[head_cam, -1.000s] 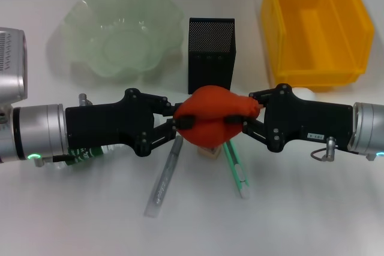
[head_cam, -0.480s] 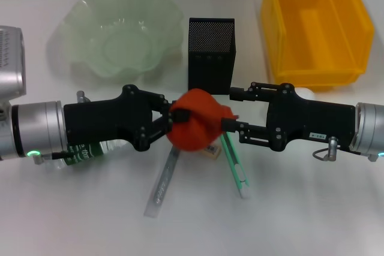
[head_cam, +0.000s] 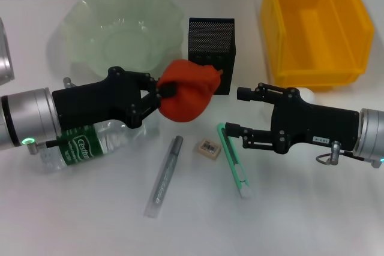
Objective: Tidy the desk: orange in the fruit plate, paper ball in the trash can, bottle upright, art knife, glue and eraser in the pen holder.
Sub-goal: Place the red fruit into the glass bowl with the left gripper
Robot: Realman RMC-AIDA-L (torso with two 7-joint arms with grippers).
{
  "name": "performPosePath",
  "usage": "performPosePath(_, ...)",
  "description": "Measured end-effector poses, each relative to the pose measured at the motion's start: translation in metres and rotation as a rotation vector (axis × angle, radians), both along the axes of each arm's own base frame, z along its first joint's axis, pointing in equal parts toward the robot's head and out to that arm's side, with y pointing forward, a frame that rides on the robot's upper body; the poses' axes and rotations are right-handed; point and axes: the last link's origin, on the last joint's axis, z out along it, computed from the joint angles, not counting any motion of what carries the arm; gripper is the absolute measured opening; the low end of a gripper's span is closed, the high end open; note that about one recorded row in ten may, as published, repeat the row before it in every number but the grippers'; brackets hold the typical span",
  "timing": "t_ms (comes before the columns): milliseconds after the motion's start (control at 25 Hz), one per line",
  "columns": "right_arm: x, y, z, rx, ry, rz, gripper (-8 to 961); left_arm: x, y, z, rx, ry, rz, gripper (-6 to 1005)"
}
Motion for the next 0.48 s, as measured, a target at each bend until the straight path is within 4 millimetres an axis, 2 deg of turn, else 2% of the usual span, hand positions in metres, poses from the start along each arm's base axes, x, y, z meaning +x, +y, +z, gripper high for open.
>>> performPosePath(480, 0.015, -0.008, -0.012, 0.101, -0.006, -0.065, 771, -0.013, 0.005, 0.019, 0.165, -0.112, 0.098, 63)
